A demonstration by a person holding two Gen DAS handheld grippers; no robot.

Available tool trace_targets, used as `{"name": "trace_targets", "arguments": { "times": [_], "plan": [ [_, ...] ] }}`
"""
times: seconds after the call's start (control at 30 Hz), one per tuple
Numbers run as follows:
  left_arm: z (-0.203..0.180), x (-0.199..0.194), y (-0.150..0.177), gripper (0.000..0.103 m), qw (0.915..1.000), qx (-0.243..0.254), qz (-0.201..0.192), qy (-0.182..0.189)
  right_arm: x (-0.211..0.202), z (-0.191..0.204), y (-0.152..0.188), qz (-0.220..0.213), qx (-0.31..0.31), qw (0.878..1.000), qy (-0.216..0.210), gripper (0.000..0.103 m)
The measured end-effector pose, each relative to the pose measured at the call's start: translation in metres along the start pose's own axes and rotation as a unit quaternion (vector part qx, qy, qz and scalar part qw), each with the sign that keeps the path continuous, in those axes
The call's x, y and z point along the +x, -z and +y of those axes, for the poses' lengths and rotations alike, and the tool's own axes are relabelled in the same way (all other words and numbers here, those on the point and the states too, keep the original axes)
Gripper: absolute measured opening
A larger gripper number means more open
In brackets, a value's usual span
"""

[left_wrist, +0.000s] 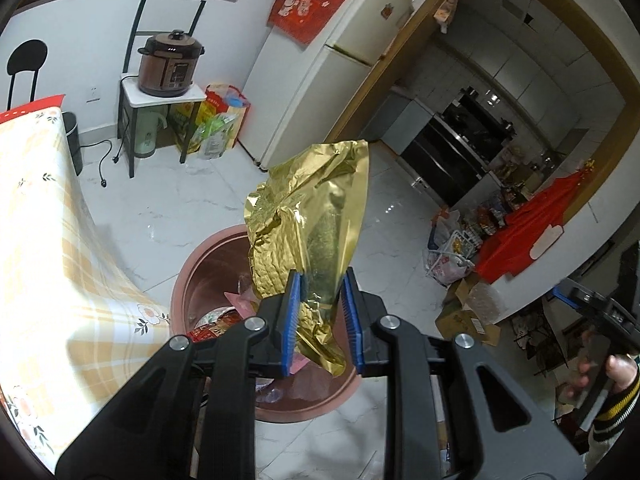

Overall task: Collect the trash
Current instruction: 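Lower the gold foil wrapper into the brown bin and open the left tool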

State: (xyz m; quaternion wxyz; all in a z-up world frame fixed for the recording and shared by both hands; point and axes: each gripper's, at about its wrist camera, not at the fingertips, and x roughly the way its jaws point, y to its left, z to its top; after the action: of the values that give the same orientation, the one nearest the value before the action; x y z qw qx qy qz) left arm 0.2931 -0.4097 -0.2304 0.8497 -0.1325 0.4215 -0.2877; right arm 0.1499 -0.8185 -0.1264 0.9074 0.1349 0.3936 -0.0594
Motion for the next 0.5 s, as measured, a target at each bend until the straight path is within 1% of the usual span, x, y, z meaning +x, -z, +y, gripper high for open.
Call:
{"name": "trace_targets", "arguments": {
  "times": [0.07, 0.1, 0.13, 0.2, 0.27, 0.33, 0.37, 0.43, 0.5],
  "plan": [
    [0.002, 0.006, 0.0, 0.024, 0.9999, -0.002, 0.002, -0.011, 0.0, -0.004, 0.001, 0.001, 0.002, 1.0, 0.002, 0.098],
    [0.001, 0.009, 0.0, 0.03, 0.9999, -0.003, 0.002, -0.016, -0.001, -0.005, 0.002, 0.001, 0.003, 1.0, 0.002, 0.098],
    [0.001, 0.009, 0.002, 0.041, 0.9999, -0.004, 0.001, -0.017, -0.001, -0.006, 0.002, 0.002, 0.003, 1.0, 0.003, 0.098],
    [0.002, 0.011, 0.001, 0.049, 0.9998, -0.005, 0.002, -0.017, 0.0, -0.005, 0.002, 0.001, 0.005, 1.0, 0.002, 0.098],
    [0.001, 0.006, -0.001, 0.05, 0.9998, -0.001, -0.002, -0.021, -0.001, -0.005, 0.003, 0.0, 0.005, 1.0, 0.0, 0.098],
    [0.001, -0.001, -0.004, 0.055, 0.9997, 0.001, -0.011, -0.024, -0.001, -0.003, 0.001, -0.002, 0.005, 1.0, -0.005, 0.098],
    [0.0, -0.008, -0.007, 0.056, 0.9995, 0.002, -0.018, -0.024, 0.0, -0.002, 0.001, -0.003, 0.005, 1.0, -0.008, 0.098],
    [-0.001, -0.022, -0.011, 0.062, 0.9991, 0.007, -0.031, -0.029, 0.0, 0.002, 0.0, -0.005, 0.003, 1.0, -0.016, 0.098],
    [-0.002, -0.04, -0.018, 0.063, 0.9981, 0.017, -0.045, -0.039, 0.002, 0.007, -0.002, -0.007, 0.0, 1.0, -0.024, 0.098]
  ]
}}
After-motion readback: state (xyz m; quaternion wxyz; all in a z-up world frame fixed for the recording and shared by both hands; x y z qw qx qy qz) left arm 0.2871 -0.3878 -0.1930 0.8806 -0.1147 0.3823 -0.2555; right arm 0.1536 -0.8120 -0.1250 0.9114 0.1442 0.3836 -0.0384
